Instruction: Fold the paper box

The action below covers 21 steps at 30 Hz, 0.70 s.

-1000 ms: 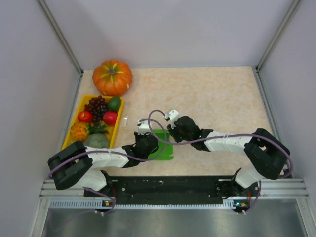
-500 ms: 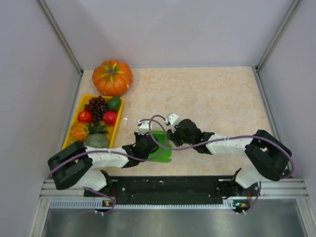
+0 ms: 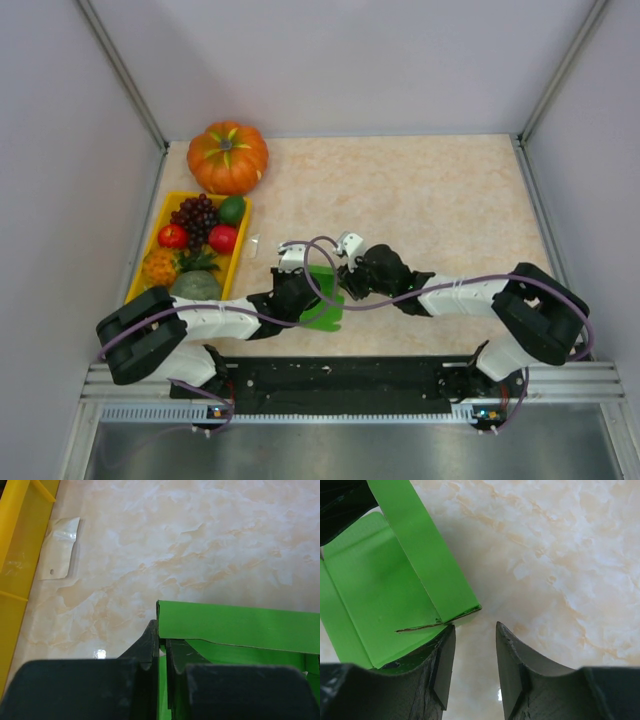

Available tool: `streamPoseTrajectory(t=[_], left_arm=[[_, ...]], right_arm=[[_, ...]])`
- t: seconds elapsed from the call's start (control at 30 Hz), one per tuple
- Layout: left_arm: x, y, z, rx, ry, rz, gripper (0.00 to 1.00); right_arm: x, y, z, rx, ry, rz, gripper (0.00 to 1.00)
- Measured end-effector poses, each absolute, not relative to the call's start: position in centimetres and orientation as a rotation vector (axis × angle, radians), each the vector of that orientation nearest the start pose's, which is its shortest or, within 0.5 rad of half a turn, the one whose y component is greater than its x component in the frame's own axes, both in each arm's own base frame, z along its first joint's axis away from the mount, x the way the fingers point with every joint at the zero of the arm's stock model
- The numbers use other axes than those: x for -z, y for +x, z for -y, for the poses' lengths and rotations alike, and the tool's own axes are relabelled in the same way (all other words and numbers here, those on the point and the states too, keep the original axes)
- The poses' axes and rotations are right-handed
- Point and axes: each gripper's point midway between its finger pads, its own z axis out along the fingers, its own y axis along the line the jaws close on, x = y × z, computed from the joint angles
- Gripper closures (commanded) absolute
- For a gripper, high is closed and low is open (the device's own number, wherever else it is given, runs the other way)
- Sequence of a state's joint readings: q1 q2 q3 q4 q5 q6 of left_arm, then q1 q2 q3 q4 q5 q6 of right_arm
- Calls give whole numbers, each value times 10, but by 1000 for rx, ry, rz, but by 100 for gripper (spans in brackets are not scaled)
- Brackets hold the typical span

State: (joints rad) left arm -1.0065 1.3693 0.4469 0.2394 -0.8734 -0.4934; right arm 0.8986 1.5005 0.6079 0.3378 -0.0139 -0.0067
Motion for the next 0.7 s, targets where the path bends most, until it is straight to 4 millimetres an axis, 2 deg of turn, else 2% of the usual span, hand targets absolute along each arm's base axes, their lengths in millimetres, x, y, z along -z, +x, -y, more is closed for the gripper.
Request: streamPoseTrajectory(t=[0.3,0.47,0.7], left_arm=[[-58,262,183,-48,83,-1985,100],[-59,260,190,-3,89,-1991,100],[-59,259,197,44,80,-1998,100]], right_arm=[[-57,230,-315,-637,-955,-1961,54],[-66,220,-319,-719,-899,-1963,50],[-72,225,-312,-675,-805,-1969,53]])
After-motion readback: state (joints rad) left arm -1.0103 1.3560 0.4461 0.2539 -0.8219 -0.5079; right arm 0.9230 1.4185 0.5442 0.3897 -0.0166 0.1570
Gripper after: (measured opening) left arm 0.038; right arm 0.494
